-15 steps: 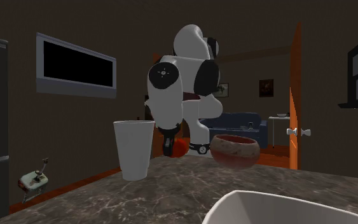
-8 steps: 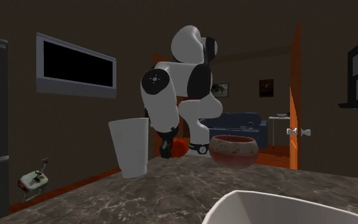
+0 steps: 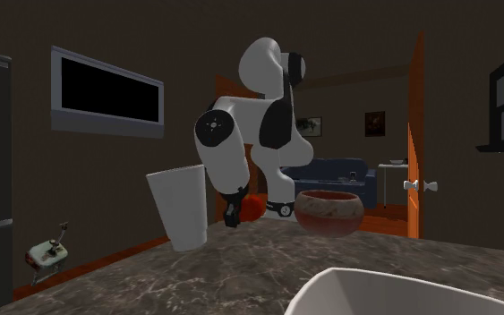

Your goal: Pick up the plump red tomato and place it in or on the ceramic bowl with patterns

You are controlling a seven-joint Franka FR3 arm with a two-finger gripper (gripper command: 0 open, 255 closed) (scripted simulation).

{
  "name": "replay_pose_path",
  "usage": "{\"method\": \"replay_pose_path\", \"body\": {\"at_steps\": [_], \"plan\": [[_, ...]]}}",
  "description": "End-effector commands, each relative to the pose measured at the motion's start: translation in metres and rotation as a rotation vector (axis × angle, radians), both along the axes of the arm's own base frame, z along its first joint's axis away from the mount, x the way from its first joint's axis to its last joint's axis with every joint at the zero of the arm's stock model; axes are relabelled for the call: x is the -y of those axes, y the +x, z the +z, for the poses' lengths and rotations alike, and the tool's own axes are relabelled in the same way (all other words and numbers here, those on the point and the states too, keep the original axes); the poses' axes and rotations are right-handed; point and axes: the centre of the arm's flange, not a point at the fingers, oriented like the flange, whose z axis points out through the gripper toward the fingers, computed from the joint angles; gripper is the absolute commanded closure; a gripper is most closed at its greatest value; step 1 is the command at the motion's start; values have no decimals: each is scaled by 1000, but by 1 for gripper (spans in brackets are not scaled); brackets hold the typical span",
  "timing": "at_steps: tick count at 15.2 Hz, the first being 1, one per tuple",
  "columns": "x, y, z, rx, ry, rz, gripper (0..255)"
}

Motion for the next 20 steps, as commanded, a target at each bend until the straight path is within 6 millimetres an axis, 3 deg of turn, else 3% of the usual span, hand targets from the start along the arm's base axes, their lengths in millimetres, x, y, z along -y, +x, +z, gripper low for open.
{"method": "replay_pose_path", "body": {"at_steps": [1, 10, 20], "plan": [[0, 0, 0, 0, 0, 0, 255], [0, 0, 0, 0, 0, 0, 255], [0, 0, 53, 0, 0, 0, 255]]}}
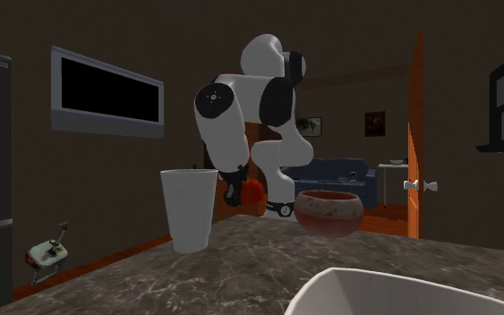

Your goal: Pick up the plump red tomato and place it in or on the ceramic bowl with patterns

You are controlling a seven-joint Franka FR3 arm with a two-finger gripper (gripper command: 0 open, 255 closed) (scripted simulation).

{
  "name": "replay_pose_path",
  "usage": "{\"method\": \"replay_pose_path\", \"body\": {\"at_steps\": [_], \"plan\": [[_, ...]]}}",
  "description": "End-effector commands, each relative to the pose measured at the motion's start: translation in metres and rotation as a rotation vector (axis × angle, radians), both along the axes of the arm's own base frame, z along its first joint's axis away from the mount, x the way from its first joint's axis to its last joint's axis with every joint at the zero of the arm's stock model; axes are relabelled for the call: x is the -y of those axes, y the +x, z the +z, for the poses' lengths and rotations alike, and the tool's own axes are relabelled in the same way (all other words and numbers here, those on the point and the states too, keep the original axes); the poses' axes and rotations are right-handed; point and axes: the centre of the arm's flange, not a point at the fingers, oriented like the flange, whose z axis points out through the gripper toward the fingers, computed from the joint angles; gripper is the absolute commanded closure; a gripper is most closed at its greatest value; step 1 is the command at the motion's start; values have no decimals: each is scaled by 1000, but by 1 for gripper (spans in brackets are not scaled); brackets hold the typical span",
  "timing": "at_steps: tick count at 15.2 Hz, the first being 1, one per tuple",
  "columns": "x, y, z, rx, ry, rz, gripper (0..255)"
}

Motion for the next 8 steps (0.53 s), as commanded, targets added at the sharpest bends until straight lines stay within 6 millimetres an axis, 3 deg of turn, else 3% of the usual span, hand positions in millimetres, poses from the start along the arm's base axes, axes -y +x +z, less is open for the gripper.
{"method": "replay_pose_path", "body": {"at_steps": [1, 8], "plan": [[0, 0, 11, 0, 0, 0, 255], [0, 0, 48, 0, 0, 0, 255]]}}
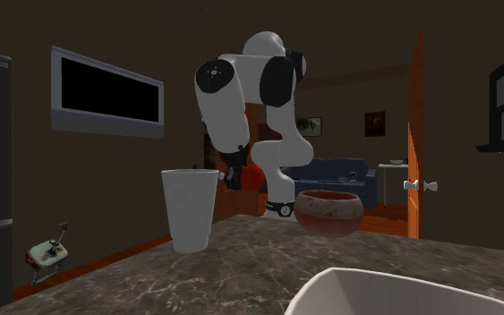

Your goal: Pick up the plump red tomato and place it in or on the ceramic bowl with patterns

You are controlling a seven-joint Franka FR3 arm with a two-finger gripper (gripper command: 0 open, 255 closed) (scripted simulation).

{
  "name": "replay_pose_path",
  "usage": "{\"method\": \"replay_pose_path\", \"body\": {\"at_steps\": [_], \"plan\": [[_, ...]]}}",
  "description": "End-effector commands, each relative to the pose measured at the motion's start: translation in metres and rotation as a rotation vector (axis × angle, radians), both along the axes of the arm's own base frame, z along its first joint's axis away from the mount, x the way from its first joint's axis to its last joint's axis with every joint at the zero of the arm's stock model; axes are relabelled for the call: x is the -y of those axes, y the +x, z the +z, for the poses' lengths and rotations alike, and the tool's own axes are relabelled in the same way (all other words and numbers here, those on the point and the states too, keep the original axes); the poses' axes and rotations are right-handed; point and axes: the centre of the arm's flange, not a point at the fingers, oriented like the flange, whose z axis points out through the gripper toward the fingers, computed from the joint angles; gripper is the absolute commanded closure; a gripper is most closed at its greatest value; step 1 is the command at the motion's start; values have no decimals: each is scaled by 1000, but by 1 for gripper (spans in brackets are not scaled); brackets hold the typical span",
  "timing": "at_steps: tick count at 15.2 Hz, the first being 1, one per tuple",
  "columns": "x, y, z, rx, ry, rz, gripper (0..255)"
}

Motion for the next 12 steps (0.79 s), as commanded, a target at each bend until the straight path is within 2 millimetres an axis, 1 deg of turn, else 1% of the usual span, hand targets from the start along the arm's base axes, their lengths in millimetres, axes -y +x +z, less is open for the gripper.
{"method": "replay_pose_path", "body": {"at_steps": [1, 12], "plan": [[1, 1, 10, 0, 0, 0, 255], [1, 1, 69, 0, 0, 0, 255]]}}
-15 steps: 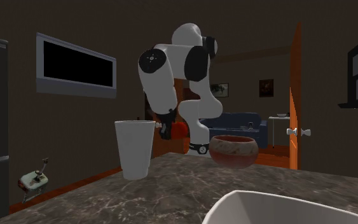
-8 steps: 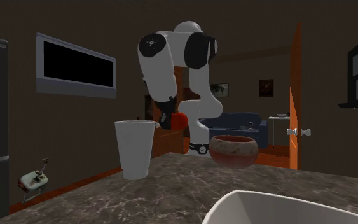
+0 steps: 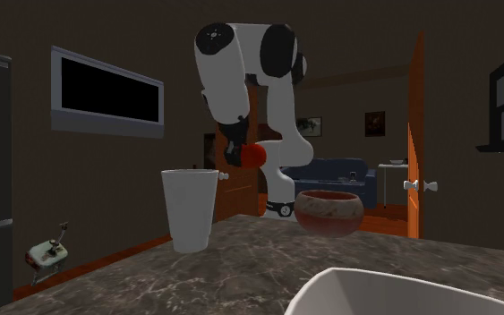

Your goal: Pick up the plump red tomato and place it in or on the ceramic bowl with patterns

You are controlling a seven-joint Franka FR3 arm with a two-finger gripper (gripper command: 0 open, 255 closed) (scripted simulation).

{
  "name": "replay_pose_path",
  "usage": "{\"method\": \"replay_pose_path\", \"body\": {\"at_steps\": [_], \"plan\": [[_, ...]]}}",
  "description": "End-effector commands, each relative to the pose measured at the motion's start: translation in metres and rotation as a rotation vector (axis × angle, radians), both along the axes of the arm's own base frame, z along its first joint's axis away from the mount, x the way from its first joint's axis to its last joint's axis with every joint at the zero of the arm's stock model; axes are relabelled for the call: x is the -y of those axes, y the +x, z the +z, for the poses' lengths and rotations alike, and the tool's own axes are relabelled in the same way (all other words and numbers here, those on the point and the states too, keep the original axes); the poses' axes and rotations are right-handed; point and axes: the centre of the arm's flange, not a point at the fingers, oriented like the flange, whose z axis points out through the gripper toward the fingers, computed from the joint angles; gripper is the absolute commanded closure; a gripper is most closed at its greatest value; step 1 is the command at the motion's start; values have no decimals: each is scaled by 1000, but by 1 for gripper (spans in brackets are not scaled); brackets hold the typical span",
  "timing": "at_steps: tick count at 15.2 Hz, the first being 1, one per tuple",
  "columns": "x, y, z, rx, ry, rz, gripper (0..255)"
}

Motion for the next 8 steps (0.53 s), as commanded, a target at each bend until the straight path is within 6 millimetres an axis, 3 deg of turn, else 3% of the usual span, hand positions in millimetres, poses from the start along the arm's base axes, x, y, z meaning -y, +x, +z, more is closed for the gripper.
{"method": "replay_pose_path", "body": {"at_steps": [1, 8], "plan": [[0, -1, 10, 0, 0, 0, 255], [0, -1, 47, 0, 0, 0, 255]]}}
